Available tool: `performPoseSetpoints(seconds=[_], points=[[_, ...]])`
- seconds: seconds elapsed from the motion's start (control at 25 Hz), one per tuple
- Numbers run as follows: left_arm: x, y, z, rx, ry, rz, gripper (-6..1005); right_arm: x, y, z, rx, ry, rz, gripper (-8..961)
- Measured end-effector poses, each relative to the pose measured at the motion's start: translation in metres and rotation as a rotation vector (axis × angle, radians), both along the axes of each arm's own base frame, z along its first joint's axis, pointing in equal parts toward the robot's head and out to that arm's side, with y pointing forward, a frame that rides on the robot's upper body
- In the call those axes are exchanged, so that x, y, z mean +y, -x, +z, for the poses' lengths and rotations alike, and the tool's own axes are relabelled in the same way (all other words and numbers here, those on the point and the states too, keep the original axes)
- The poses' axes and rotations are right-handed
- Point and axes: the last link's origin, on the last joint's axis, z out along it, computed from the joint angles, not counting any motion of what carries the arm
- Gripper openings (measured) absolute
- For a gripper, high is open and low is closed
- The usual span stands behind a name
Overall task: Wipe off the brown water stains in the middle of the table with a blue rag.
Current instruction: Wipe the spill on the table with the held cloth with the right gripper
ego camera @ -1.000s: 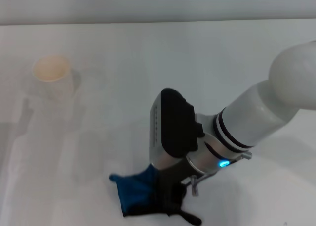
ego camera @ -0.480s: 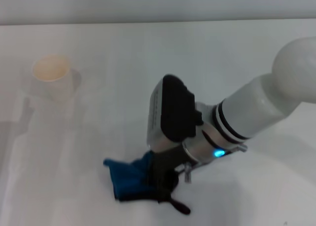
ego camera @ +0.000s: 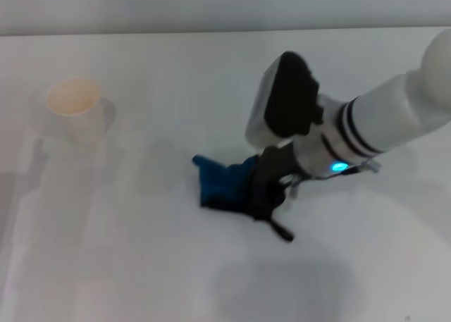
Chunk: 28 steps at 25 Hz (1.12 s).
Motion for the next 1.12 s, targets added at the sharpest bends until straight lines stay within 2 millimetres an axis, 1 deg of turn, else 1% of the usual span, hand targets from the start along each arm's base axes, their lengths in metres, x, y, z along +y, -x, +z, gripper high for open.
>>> performPoseSetpoints(seconds=[0.16,0.32,0.36,0.4,0.56,0.76,1.12], points=[[0.002,0.000,0.001,0.009,0.000,-0.004,878,0.015,-0.007,0.014,-0.032,-0.053,0.001,102],[0.003,0.000,0.001,0.009,-0.001,-0.005,879,0.025,-0.012,0.026,-0.095,-0.069,0.020,103],[0.003,0.000,0.001,0.009,-0.001,-0.005,880,0.025,-0.012,0.026,-0.095,-0.069,0.020,103],[0.003,0.000,0.001,0.009,-0.001,-0.004,880,0.029,-0.015,0.034,-0.135,-0.073,0.022,103],[0.003,0.000,0.002,0.010,-0.002,-0.004,879,0.036,-0.015,0.044,-0.157,-0.079,0.008,104],[0.002,0.000,0.002,0.011,-0.002,-0.003,878,0.039,-0.017,0.057,-0.210,-0.059,-0.014,105],[0.002,0.001,0.002,0.011,-0.004,-0.001,879,0.038,-0.015,0.062,-0.230,-0.035,-0.034,107]])
